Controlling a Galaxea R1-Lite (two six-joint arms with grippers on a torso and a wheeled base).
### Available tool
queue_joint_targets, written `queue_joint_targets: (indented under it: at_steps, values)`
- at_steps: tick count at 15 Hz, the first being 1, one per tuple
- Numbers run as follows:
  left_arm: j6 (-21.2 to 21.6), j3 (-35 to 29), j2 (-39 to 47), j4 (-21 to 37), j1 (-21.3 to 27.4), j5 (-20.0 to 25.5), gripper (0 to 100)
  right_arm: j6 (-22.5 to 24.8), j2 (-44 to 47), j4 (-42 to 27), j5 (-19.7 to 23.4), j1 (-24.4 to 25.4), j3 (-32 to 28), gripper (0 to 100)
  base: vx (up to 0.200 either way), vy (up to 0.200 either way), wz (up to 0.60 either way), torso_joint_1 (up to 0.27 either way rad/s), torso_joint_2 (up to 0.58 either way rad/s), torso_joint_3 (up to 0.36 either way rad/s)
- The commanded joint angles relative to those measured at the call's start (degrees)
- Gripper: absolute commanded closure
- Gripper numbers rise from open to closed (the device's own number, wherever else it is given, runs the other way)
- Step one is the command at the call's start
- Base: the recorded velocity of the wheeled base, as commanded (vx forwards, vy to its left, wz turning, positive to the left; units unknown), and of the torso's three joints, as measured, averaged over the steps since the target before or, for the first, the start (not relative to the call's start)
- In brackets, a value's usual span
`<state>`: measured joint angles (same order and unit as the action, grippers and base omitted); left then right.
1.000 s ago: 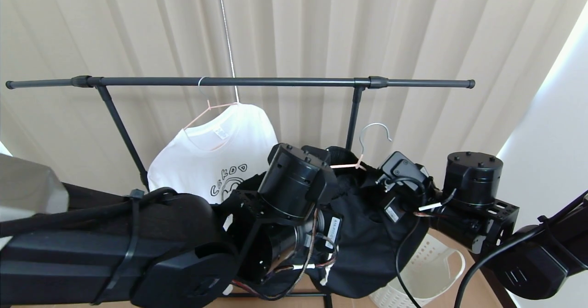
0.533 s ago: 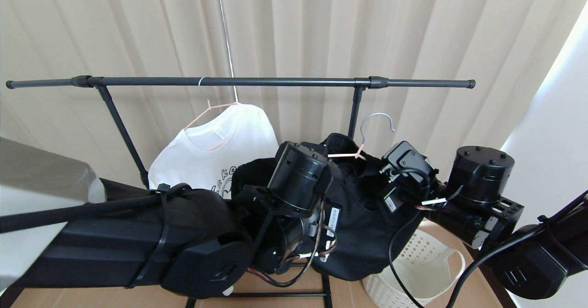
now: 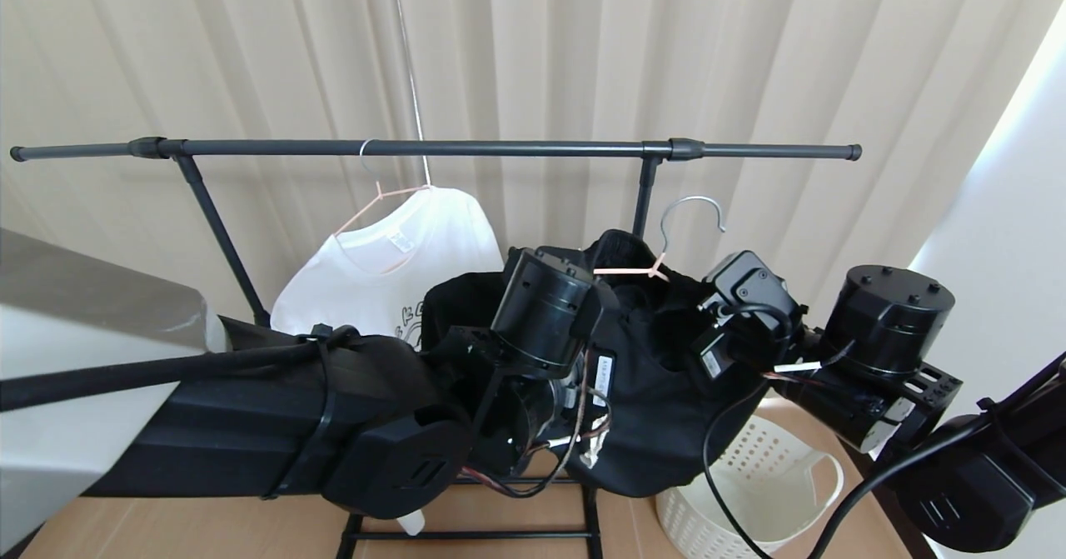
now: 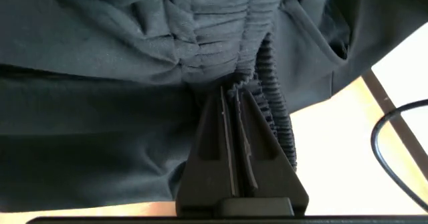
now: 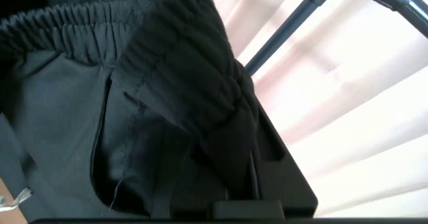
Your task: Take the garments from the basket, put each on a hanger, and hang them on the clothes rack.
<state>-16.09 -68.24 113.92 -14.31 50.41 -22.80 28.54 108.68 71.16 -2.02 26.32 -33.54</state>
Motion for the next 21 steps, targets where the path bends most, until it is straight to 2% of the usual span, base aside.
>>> queue_joint_targets:
  at_steps: [1, 4, 5, 10, 18, 19, 21]
  values:
    - [0.01, 0.22, 0.25, -0.98, 0.04, -0.06, 100, 0.03, -0.31, 0.3, 0.0, 0.14, 0.67, 100, 0.0, 0.0, 0.0, 0.0, 0.0, 0.0]
    - [-0.08, 0.3, 0.25, -1.51, 0.04, -1.11, 100, 0.03, -0.75, 0.3, 0.0, 0.22, 0.75, 100, 0.0, 0.0, 0.0, 0.0, 0.0, 0.0]
    - [-0.08, 0.48, 0.25, -1.95, 0.13, -1.11, 0, 0.03, -0.75, 0.3, 0.0, 0.22, 0.75, 100, 0.0, 0.0, 0.0, 0.0, 0.0, 0.0]
    - [0.01, 2.68, -2.65, -2.12, 0.66, -1.2, 0, 0.03, -0.66, 0.3, 0.0, 0.14, 0.67, 100, 0.0, 0.0, 0.0, 0.0, 0.0, 0.0]
    - [0.62, 13.31, -13.37, -3.18, 4.26, -1.02, 0, 0.03, 0.04, 0.3, 0.0, 0.14, 0.67, 100, 0.0, 0.0, 0.0, 0.0, 0.0, 0.0]
    - [1.41, 14.45, -15.31, -3.44, 4.26, -0.93, 0, 0.11, 0.13, 0.3, 0.0, 0.14, 0.75, 100, 0.0, 0.0, 0.0, 0.0, 0.0, 0.0]
    - [5.63, 17.09, -21.02, -3.53, 3.91, -0.67, 0, 0.11, 0.22, 0.3, 0.09, 0.14, 1.28, 100, 0.0, 0.0, 0.0, 0.0, 0.0, 0.0]
